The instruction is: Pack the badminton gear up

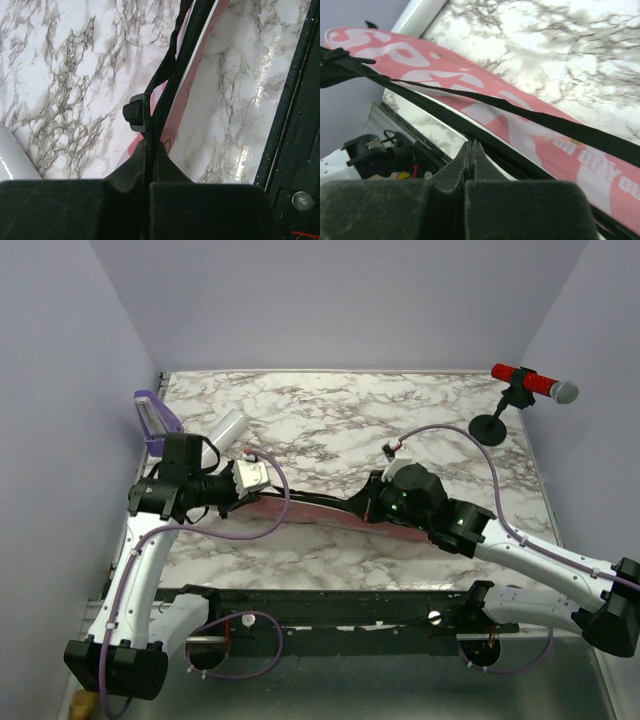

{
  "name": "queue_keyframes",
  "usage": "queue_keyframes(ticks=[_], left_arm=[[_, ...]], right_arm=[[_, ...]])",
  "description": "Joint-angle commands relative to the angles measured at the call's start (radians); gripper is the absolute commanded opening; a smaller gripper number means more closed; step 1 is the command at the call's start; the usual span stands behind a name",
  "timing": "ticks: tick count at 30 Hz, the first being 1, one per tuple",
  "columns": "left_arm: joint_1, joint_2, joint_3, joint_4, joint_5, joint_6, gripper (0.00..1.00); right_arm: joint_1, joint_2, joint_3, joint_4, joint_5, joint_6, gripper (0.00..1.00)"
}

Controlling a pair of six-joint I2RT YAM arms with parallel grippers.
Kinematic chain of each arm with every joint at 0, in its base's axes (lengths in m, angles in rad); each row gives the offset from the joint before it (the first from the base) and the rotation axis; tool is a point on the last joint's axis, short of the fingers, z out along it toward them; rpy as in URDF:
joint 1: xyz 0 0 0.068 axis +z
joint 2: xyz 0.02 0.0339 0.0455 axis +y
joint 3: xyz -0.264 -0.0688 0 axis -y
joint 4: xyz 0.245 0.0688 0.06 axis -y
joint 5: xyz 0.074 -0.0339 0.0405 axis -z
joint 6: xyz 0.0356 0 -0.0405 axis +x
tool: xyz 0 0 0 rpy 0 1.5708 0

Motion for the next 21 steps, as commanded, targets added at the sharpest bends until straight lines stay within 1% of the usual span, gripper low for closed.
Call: queue_keyframes(ticks=[1,11,21], left_arm=[[0.051,0.022,0.044,-0.022,0.061,-0.058,0.00],[0.061,-0.032,-0.020,-0.005,0.025,-0.024,0.00],[0.078,-0.032,-0.028,-0.011,0.025,-0.015,0.00]], right_arm=[[-0.056,0.003,0.056,-0.119,0.066,-0.037,0.01],[-0.113,0.032,0.096,-0.145,0.036,-0.064,0.01],[-0.216,0.015,0.052,-0.167,0.012,-0.067,0.01]])
